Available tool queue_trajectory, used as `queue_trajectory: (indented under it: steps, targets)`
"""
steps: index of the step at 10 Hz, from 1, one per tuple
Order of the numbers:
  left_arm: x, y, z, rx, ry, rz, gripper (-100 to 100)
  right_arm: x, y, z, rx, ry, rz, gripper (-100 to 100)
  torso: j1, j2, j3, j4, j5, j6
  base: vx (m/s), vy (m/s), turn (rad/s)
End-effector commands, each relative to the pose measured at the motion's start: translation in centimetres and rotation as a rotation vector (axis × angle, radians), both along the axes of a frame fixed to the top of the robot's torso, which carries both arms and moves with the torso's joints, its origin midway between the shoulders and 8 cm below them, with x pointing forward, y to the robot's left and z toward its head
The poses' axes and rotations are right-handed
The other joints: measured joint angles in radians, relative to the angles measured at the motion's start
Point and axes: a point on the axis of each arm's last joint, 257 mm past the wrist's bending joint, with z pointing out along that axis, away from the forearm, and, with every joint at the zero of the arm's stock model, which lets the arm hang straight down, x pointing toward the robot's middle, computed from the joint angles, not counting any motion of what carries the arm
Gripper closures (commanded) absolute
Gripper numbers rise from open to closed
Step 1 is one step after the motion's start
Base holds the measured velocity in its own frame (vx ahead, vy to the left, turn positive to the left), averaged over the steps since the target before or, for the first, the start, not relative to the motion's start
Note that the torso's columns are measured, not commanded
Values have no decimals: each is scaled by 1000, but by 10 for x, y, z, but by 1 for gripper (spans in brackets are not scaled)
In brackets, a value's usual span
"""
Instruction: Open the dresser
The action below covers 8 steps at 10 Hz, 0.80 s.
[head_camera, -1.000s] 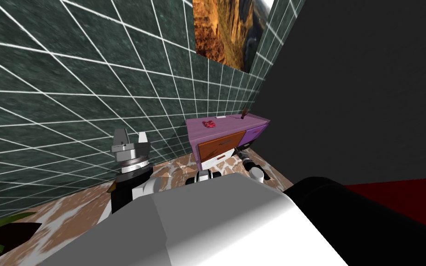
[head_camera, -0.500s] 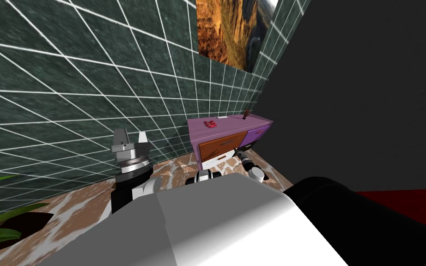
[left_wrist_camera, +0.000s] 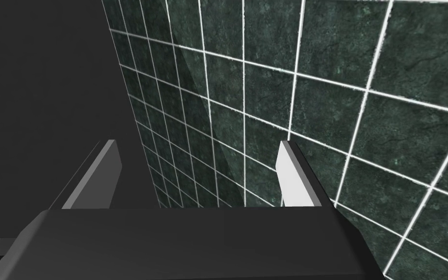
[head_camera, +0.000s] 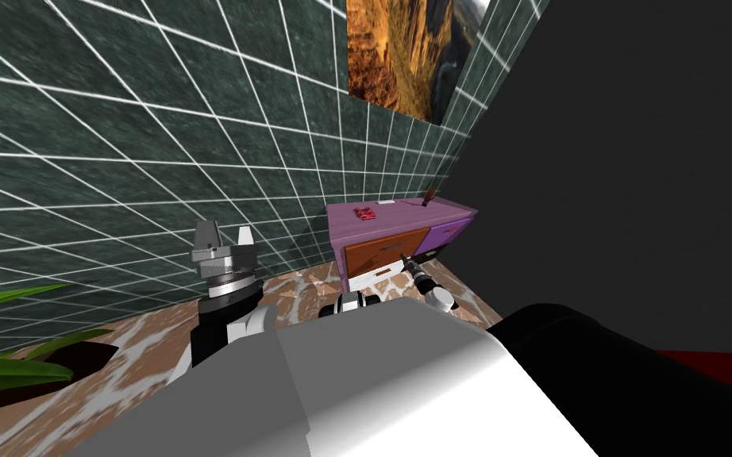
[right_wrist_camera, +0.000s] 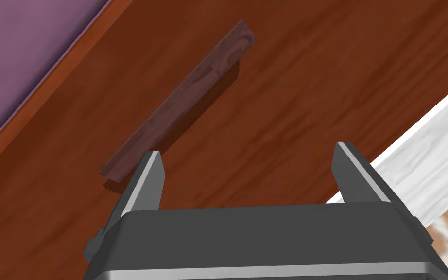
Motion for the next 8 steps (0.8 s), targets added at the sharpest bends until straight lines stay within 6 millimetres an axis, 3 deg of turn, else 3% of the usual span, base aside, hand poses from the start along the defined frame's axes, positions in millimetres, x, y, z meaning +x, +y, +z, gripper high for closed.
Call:
queue_trajectory:
  steps: [1, 8]
  targets:
    - [0, 0, 0, 0, 0, 0, 0, 2, 6, -2, 91, -17, 0, -100, 0, 0, 0, 0, 0, -1, -3, -10, 81]
    - [0, 0, 0, 0, 0, 0, 0, 12, 30, -5, 377, -83, 5, -100, 0, 0, 0, 0, 0, 0, -5, -11, 89]
